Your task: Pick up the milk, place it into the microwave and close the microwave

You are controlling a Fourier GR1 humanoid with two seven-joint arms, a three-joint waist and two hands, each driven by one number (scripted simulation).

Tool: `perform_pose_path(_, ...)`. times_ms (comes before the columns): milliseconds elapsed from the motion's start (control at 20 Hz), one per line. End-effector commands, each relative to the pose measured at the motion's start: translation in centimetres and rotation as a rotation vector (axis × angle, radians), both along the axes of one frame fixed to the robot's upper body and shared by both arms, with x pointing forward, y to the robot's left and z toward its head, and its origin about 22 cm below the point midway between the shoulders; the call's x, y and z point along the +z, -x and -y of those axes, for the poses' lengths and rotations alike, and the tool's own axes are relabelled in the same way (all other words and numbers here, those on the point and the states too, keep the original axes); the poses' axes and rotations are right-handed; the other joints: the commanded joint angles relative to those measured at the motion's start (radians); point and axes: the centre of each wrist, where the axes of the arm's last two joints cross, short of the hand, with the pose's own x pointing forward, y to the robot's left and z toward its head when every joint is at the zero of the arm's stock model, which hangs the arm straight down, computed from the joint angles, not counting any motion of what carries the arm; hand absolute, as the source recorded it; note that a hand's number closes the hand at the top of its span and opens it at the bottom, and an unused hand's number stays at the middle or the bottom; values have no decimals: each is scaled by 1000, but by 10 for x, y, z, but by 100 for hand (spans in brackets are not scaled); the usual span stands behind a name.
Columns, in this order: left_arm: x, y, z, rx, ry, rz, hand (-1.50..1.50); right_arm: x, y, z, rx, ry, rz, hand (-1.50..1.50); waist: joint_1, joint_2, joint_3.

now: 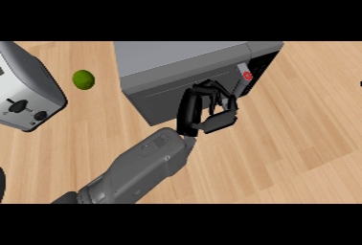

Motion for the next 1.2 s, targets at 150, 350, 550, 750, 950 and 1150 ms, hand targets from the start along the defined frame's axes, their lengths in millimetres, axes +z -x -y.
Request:
perform_pose_path(150,6,-24,-8,56,-16,-20,150,8,-1,2,23,2,1,-150,-7,20,-3)
perform_pose_path(350,12,-26,-4,42,-11,-6,150,10,-2,5,28,16,0,-150,-5,18,-1)
perform_pose_path(550,10,-26,-6,47,-1,-15,150,16,-1,7,39,31,12,-150,-3,18,-2)
perform_pose_path(750,2,-26,-6,38,-93,-2,150,15,-2,3,88,-5,18,-150,-13,14,3)
perform_pose_path(950,-8,-26,-10,99,-160,-38,150,15,-2,0,143,-15,10,-150,-3,6,4)
perform_pose_path(1150,-16,-26,-16,139,-165,-98,150,25,0,1,151,0,32,-150,13,5,0)
